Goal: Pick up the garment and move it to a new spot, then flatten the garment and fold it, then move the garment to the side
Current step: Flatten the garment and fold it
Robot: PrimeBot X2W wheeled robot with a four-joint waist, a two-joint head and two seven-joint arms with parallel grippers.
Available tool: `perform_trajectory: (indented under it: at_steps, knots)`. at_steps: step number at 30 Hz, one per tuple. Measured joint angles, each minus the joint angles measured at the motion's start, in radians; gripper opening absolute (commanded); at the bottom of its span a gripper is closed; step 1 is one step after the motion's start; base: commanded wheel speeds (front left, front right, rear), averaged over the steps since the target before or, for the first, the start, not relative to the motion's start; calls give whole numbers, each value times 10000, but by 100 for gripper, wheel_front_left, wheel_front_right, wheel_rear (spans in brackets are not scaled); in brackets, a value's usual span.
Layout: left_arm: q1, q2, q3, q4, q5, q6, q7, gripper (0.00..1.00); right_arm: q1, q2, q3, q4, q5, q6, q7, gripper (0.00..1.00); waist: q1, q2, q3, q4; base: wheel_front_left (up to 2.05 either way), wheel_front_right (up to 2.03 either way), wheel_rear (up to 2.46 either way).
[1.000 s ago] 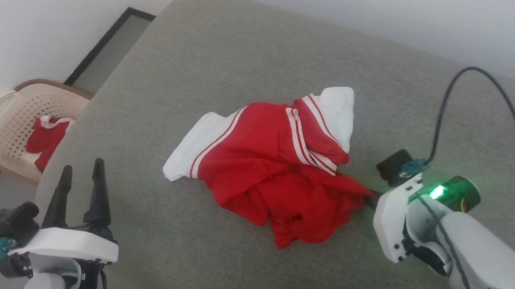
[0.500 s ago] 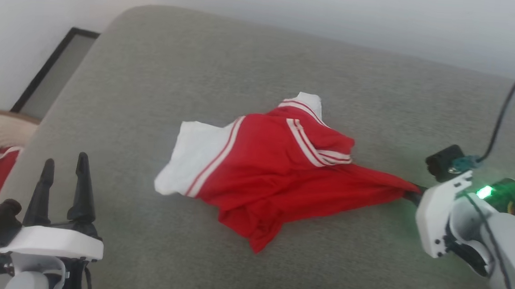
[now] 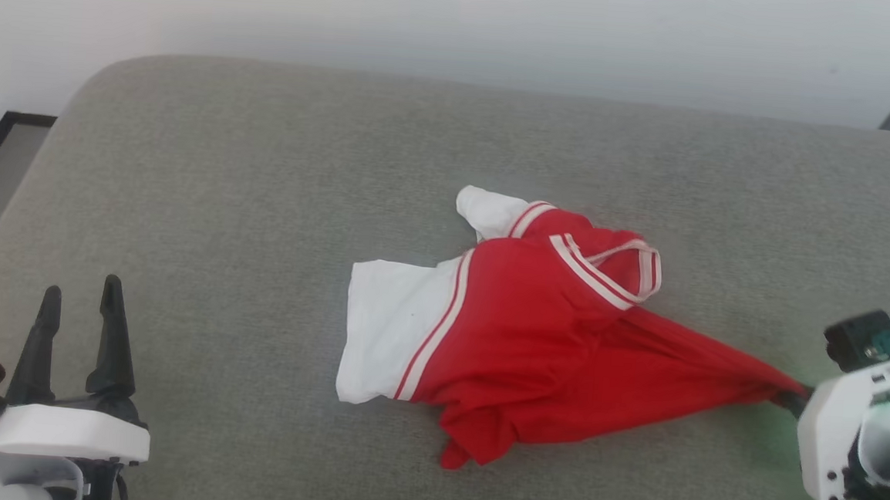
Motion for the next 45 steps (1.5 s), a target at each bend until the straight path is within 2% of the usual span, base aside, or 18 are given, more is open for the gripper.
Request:
perform_trajectory:
  at_steps: [5,14,15,16,17,18,20,32,39,45]
  knots:
    - [26,48,65,-38,2,0,2,100,1005,224,-972,-468,-102,0,232,0,0,0,-17,-291,0,0,0]
    - [24,63,46,-21,46,0,2,100,1558,1436,-1582,-443,-520,-4,334,0,0,0,148,-518,0,0,0]
    - [24,107,8,-15,61,0,2,100,1526,1503,-1576,-426,-583,-4,359,20,0,0,163,-542,0,0,0]
    - [21,134,10,-17,69,0,2,100,1492,1557,-1570,-405,-635,-4,360,61,0,0,175,-564,0,0,0]
    - [20,150,15,-17,69,0,2,100,1452,1607,-1569,-384,-673,-6,368,90,0,0,181,-589,0,0,0]
    - [20,184,-6,-21,71,0,2,100,1400,1636,-1555,-372,-698,-6,424,83,1,0,181,-616,0,0,0]
    - [23,263,-48,-36,75,0,2,100,1320,1670,-1532,-395,-698,-4,533,100,0,0,168,-671,0,0,0]
    - [128,424,-625,276,92,0,2,100,1036,1599,-2213,-1941,-897,-4,535,100,0,0,234,-655,0,0,0]
    - [-127,213,-1068,351,46,0,2,100,151,1609,-2213,-2182,-1078,-4,633,100,0,0,427,-103,0,0,0]
    - [-363,13,-1534,301,13,0,2,100,-801,1482,-1841,-1655,-1043,-2,894,100,0,0,621,608,0,0,0]
